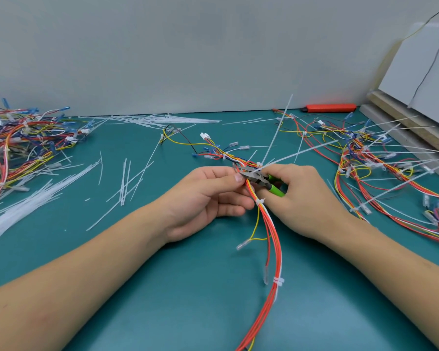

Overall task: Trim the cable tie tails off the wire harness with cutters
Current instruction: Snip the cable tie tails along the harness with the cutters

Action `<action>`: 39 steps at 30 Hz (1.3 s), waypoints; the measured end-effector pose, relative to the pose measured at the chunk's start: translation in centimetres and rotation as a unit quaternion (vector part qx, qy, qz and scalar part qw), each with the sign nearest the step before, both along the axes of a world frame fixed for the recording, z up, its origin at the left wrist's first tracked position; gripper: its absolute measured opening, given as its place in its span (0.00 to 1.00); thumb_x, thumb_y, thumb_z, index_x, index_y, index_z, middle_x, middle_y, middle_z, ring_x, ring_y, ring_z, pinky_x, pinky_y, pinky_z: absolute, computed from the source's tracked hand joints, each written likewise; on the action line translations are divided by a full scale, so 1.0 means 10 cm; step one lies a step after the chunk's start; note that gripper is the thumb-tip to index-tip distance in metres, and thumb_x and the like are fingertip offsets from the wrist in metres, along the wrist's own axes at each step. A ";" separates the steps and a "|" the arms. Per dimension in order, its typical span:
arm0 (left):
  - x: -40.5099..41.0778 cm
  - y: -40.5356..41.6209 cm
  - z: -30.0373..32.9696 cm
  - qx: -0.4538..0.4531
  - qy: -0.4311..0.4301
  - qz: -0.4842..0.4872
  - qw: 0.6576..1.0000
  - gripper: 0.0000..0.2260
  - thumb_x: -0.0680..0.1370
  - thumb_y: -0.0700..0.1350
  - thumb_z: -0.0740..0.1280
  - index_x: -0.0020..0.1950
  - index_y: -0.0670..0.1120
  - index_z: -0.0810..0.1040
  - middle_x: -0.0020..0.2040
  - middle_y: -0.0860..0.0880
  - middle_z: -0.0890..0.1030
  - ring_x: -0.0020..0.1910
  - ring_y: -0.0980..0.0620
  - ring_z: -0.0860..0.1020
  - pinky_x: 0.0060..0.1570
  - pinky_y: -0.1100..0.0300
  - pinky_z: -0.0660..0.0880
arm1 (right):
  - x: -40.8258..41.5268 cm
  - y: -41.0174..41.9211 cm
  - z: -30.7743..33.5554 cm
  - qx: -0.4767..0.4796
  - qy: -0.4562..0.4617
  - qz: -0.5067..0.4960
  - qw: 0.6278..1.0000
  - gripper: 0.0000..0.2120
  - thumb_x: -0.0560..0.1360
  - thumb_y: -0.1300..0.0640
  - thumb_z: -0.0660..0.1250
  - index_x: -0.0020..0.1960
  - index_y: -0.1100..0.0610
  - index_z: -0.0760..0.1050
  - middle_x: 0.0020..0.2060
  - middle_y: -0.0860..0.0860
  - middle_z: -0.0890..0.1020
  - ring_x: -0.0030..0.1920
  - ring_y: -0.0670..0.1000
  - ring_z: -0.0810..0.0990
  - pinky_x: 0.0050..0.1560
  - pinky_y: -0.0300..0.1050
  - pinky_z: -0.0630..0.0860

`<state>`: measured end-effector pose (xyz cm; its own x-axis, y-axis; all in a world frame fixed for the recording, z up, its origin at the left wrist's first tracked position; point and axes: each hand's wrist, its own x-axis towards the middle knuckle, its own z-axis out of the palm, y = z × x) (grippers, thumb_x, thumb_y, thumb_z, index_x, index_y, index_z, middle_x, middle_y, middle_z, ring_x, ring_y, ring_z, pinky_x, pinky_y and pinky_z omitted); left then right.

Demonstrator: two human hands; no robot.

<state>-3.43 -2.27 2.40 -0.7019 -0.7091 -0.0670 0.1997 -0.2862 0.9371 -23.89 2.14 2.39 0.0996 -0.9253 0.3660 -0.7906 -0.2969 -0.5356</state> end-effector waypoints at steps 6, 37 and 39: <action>0.01 0.01 0.02 -0.009 -0.002 -0.001 1.000 0.09 0.81 0.43 0.65 0.45 0.46 0.84 0.44 0.46 0.84 0.40 0.52 0.84 0.41 0.61 0.80 | 0.00 0.00 -0.02 0.020 0.012 -0.013 1.000 0.07 0.78 0.51 0.67 0.45 0.54 0.79 0.30 0.51 0.76 0.35 0.56 0.73 0.38 0.56 0.76; -0.02 0.07 0.08 0.081 0.044 0.058 0.994 0.07 0.74 0.41 0.64 0.50 0.42 0.79 0.55 0.39 0.82 0.61 0.42 0.81 0.45 0.53 0.81 | 0.04 0.05 0.00 -0.027 -0.196 -0.017 0.980 0.08 0.80 0.52 0.70 0.44 0.53 0.80 0.33 0.55 0.78 0.32 0.52 0.70 0.35 0.47 0.69; -0.02 0.06 0.07 0.076 0.041 0.053 0.995 0.07 0.75 0.42 0.64 0.50 0.43 0.78 0.55 0.39 0.82 0.62 0.42 0.81 0.46 0.53 0.81 | 0.04 0.06 0.01 -0.025 -0.187 -0.004 0.982 0.08 0.80 0.54 0.71 0.43 0.54 0.80 0.32 0.53 0.78 0.31 0.48 0.70 0.34 0.42 0.68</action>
